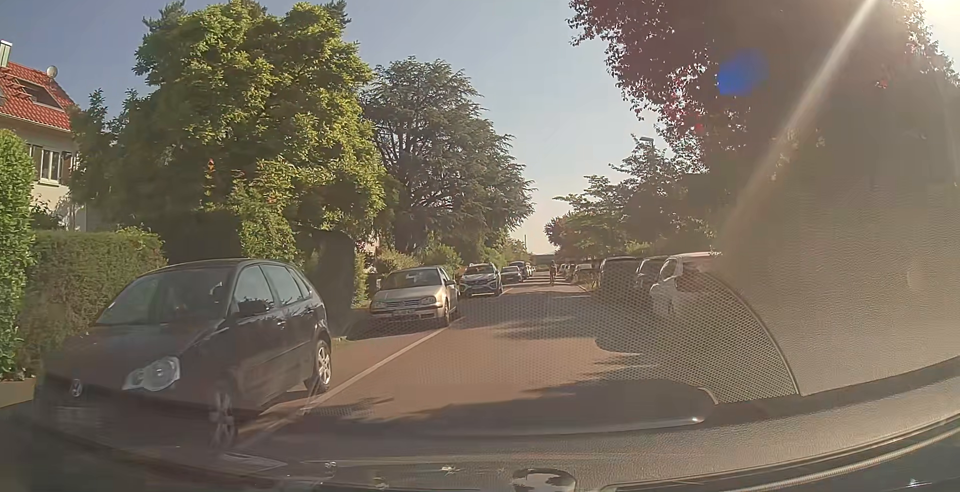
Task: Follow the waypoints while adhering to traffic rules and regulations
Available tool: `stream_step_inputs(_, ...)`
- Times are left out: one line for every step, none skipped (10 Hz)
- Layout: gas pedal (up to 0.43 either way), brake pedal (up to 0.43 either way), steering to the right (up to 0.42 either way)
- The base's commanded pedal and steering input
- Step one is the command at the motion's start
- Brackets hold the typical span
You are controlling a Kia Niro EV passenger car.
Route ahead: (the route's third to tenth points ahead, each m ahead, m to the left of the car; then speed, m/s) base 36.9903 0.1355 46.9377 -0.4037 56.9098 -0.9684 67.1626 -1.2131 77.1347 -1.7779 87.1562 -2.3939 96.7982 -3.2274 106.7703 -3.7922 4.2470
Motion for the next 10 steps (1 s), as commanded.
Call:
stream_step_inputs(0.209,0.0,0.032)
stream_step_inputs(0.177,0.0,0.038)
stream_step_inputs(0.15,0.0,0.044)
stream_step_inputs(0.15,0.0,0.045)
stream_step_inputs(0.15,0.0,0.045)
stream_step_inputs(0.15,0.0,0.044)
stream_step_inputs(0.15,0.0,0.041)
stream_step_inputs(0.157,0.0,0.039)
stream_step_inputs(0.157,0.0,0.039)
stream_step_inputs(0.157,0.0,0.04)
